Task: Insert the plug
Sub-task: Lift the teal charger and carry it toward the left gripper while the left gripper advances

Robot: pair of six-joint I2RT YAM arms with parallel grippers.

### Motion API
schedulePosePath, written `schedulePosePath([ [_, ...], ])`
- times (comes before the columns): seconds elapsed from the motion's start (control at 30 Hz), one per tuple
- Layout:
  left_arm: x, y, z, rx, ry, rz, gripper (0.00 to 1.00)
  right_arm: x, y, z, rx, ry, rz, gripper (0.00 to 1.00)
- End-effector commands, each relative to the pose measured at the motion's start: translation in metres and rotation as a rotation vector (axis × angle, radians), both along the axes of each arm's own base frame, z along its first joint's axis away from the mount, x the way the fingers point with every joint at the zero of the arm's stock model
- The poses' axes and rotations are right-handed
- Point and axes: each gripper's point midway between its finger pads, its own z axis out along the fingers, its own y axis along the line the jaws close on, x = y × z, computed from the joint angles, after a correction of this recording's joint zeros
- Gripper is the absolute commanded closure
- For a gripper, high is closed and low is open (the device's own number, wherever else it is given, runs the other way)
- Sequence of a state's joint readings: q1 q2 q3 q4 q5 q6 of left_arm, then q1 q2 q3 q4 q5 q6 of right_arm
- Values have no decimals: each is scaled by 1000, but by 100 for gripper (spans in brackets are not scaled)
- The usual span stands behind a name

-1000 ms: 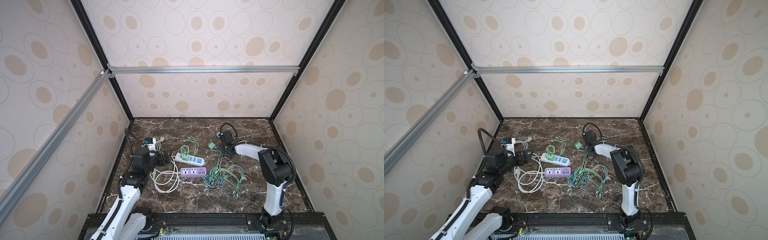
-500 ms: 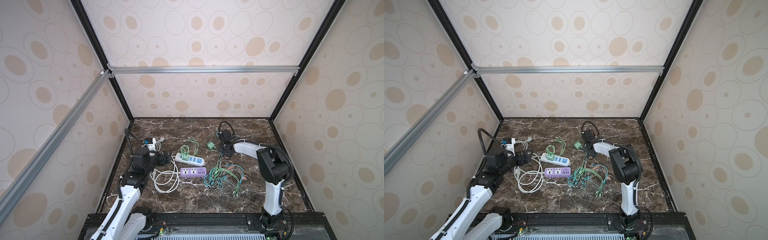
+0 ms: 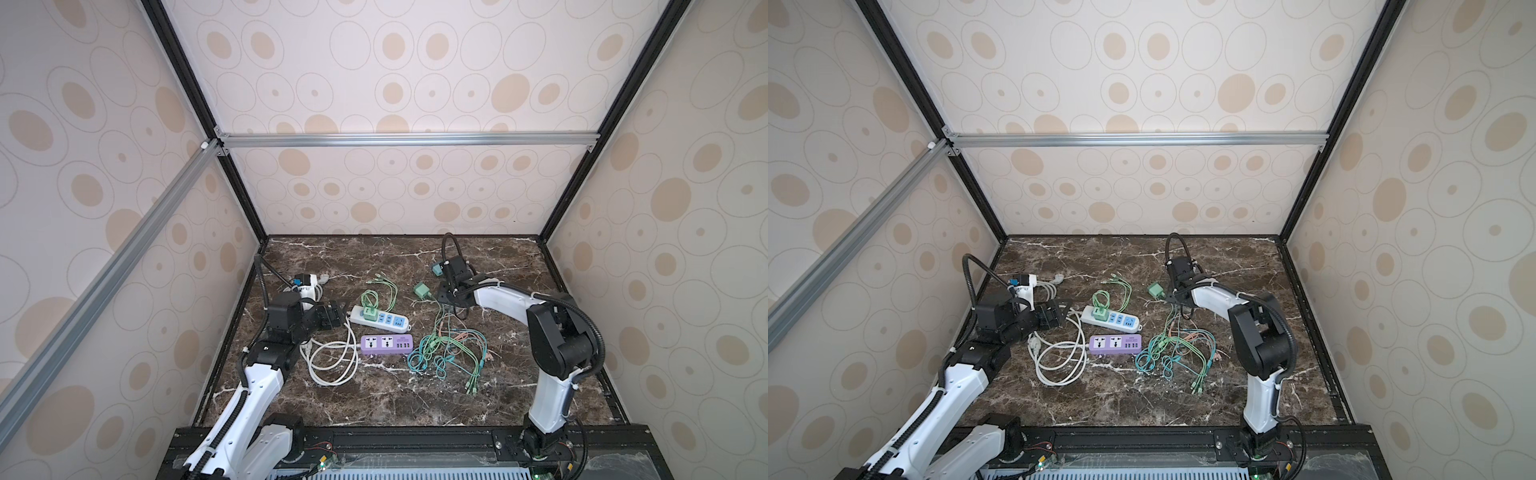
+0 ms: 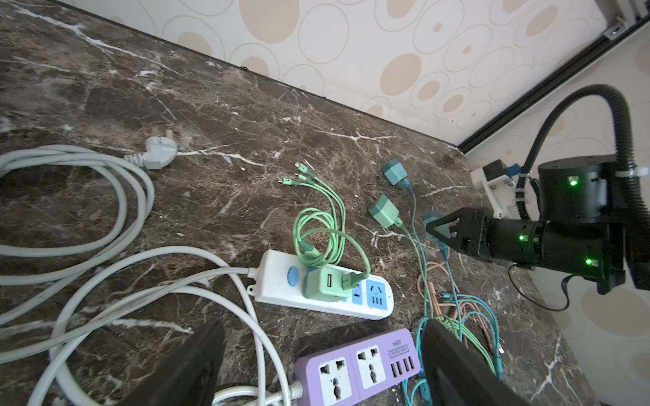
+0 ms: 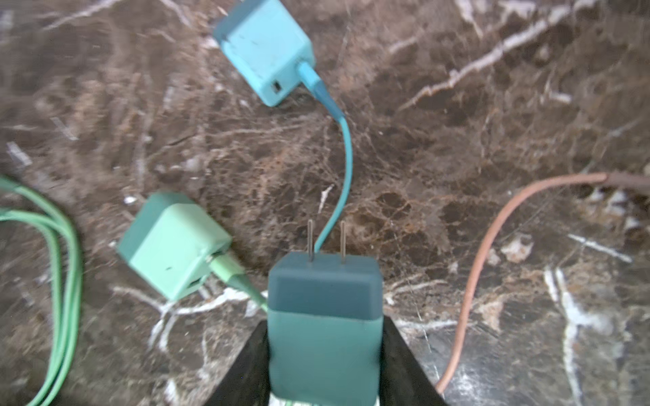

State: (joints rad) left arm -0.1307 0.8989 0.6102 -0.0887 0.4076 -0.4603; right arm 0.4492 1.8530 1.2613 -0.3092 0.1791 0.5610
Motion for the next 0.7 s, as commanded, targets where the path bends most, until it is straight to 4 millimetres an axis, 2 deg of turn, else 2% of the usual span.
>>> schedulePosePath([
  [0.0, -1, -15, 21, -64, -54, -82, 12, 4, 14, 41, -3, -118, 177, 66],
  [0.27, -7, -38, 41, -165, -91, -211, 12, -18, 49, 98, 55, -244, 499, 69],
  [0.47, -15, -57, 64, -269, -125, -338, 12, -42, 65, 130, 32, -348, 685, 70],
  [0.67, -19, -69, 78, -307, -133, -414, 12, -68, 85, 151, -2, -453, 853, 70],
])
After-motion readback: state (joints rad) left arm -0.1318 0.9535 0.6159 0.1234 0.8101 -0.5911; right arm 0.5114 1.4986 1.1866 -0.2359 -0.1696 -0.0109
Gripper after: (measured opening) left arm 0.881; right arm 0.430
